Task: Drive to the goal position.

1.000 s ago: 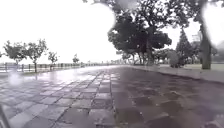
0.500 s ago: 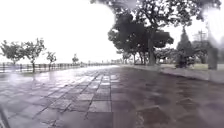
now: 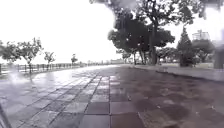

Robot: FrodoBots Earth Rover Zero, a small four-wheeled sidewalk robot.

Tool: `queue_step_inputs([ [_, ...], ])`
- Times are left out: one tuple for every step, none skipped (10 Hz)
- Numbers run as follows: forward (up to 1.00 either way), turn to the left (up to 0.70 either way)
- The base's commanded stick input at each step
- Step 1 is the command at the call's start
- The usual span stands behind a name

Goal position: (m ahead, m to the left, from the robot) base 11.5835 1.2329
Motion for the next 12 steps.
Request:
queue_step_inputs([
  [1.0,0.01],
  [1.0,0.01],
  [1.0,0.01],
  [1.0,0.01],
  [1.0,0.01],
  [1.0,0.01],
  [1.0,0.01],
  [1.0,0.01],
  [1.0,0.01],
  [1.0,0.01],
  [1.0,0.01],
  [1.0,0.01],
])
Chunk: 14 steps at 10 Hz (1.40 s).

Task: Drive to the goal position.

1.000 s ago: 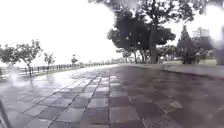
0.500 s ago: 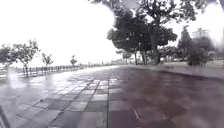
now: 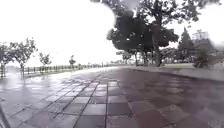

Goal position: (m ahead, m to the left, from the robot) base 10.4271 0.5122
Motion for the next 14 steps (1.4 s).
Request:
queue_step_inputs([
  [1.0,0.01],
  [1.0,0.01],
  [1.0,0.01],
  [1.0,0.01],
  [1.0,0.01],
  [1.0,0.01],
  [1.0,0.01],
  [1.0,0.01],
  [1.0,0.01],
  [1.0,0.01],
  [1.0,0.01],
  [1.0,0.01],
  [1.0,0.01],
  [1.0,0.01],
])
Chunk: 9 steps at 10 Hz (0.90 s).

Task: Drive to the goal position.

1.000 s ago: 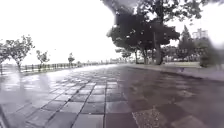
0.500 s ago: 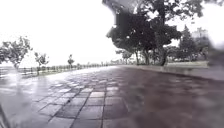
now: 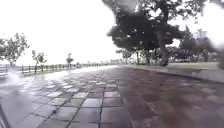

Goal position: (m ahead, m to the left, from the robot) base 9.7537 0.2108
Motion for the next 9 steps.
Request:
queue_step_inputs([
  [1.0,0.01],
  [1.0,0.01],
  [1.0,0.01],
  [1.0,0.01],
  [1.0,0.01],
  [1.0,0.01],
  [1.0,0.01],
  [1.0,0.01],
  [1.0,0.01],
])
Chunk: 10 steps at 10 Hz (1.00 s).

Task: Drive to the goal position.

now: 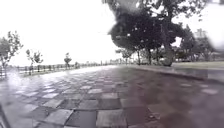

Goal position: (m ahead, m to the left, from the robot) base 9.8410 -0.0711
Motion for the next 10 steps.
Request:
queue_step_inputs([
  [1.0,0.01],
  [1.0,0.01],
  [1.0,0.01],
  [1.0,0.01],
  [1.0,0.01],
  [1.0,0.01],
  [1.0,0.01],
  [1.0,0.06],
  [1.0,0.13],
  [1.0,0.16],
])
